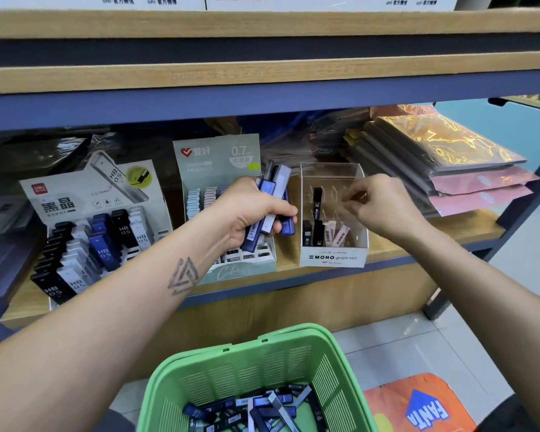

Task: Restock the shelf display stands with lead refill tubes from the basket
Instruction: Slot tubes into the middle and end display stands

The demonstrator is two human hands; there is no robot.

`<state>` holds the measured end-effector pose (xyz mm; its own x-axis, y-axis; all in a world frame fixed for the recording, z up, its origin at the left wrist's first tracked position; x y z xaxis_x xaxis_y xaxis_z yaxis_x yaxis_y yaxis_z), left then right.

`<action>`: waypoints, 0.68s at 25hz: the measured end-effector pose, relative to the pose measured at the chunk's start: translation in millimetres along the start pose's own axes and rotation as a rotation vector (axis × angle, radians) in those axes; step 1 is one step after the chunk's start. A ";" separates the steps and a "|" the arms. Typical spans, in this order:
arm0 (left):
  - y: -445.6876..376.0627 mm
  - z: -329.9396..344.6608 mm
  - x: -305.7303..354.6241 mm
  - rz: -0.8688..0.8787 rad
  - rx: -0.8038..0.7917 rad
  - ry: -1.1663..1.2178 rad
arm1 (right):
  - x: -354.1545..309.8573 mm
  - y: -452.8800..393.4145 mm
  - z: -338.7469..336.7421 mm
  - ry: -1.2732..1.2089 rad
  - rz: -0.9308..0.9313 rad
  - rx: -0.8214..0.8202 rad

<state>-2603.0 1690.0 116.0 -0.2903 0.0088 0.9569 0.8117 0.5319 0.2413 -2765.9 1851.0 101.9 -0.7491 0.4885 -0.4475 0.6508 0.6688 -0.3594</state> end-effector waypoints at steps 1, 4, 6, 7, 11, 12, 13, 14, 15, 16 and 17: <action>0.2 0.8 -0.1 -0.002 0.003 -0.005 | 6.4 2.1 -0.4 0.051 0.009 -0.032; 0.5 3.9 0.4 -0.002 0.004 -0.016 | 14.3 10.7 11.8 0.194 -0.023 -0.148; -0.1 6.4 -0.1 -0.002 0.005 -0.017 | 16.1 12.1 17.4 0.255 -0.048 -0.165; -0.6 7.6 -0.6 -0.006 0.007 -0.016 | 17.0 12.4 18.9 0.277 -0.055 -0.161; -1.1 9.2 0.4 -0.003 0.001 -0.017 | 14.6 15.3 23.6 0.342 -0.085 -0.122; -0.9 8.8 1.0 0.001 0.000 -0.018 | 12.9 15.4 24.5 0.346 -0.091 -0.117; -0.9 8.3 1.3 0.003 -0.001 -0.019 | 11.1 15.3 25.5 0.342 -0.099 -0.112; -0.8 7.8 1.1 0.002 -0.001 -0.018 | 9.3 14.8 26.7 0.327 -0.108 -0.111; -0.9 7.5 0.7 0.000 -0.002 -0.017 | 7.5 14.4 28.1 0.308 -0.118 -0.113; -0.9 7.5 0.3 -0.003 -0.003 -0.016 | 5.0 14.4 29.6 0.294 -0.129 -0.119; -0.9 7.1 0.2 -0.003 -0.004 -0.015 | 2.3 14.8 31.3 0.288 -0.141 -0.123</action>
<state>-2607.4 1695.5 114.9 -0.3002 0.0203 0.9537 0.8131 0.5282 0.2447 -2754.1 1844.4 69.9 -0.8463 0.5127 -0.1448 0.5317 0.7952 -0.2917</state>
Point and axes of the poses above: each hand's wrist, its own y-axis away from the middle knuckle, its own z-axis out of the palm, x = y × z, the point moved 2 cm from there along -y, towards the middle knuckle, and after that the axes turned 2 degrees about -z, right-handed, at the moved point
